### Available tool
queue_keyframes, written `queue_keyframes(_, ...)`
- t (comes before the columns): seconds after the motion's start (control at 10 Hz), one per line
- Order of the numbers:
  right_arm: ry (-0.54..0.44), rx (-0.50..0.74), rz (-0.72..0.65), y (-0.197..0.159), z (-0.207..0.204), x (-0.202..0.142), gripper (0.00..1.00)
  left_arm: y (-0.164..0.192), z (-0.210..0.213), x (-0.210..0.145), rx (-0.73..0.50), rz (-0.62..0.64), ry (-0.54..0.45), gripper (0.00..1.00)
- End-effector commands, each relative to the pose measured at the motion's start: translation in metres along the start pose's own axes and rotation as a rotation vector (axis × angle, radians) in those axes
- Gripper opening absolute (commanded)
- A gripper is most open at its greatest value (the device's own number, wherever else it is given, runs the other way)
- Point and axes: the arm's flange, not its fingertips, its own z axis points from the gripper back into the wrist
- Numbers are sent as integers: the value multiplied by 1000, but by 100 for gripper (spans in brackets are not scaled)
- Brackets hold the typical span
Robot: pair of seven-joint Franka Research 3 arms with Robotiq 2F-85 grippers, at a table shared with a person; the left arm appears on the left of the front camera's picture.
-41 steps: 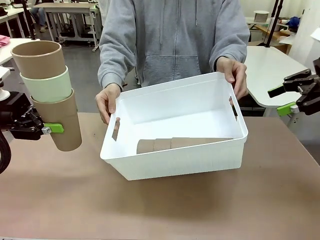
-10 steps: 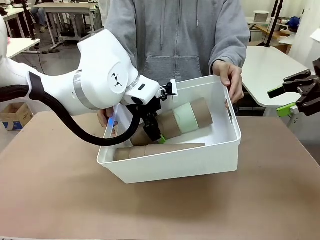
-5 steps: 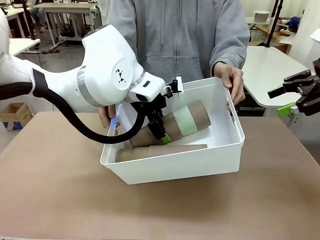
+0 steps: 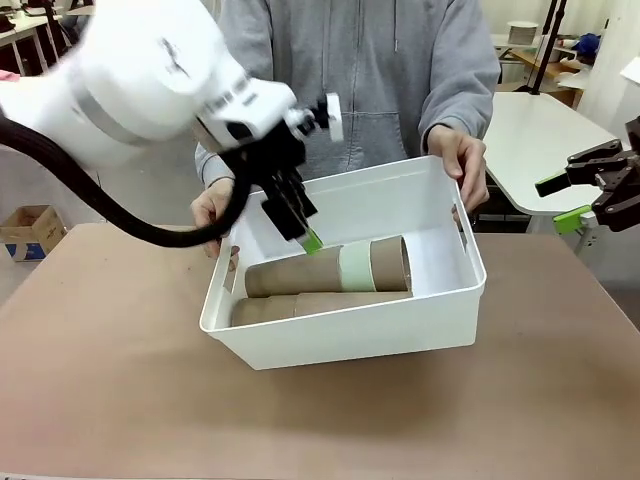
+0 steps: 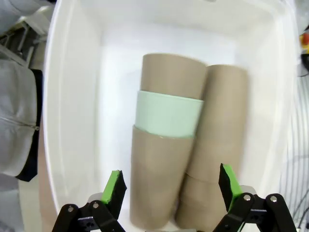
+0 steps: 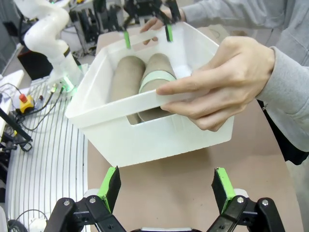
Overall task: Stack the cups and store them in the basket.
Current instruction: Place the stack of Reusable plastic cups into the Pantry Basket.
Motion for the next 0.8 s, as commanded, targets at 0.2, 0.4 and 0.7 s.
queue_keyframes(0.2, -18, -3, -18, 1, -1, 1, 100, -19, 96, -30, -32, -18, -210, 100)
queue_keyframes(0.4, -18, -3, -18, 1, -1, 1, 100, -26, 148, -67, 4, -31, -322, 100)
queue_keyframes(0.7, -18, -3, -18, 1, -1, 1, 100, -41, 194, -138, 36, -28, -472, 100)
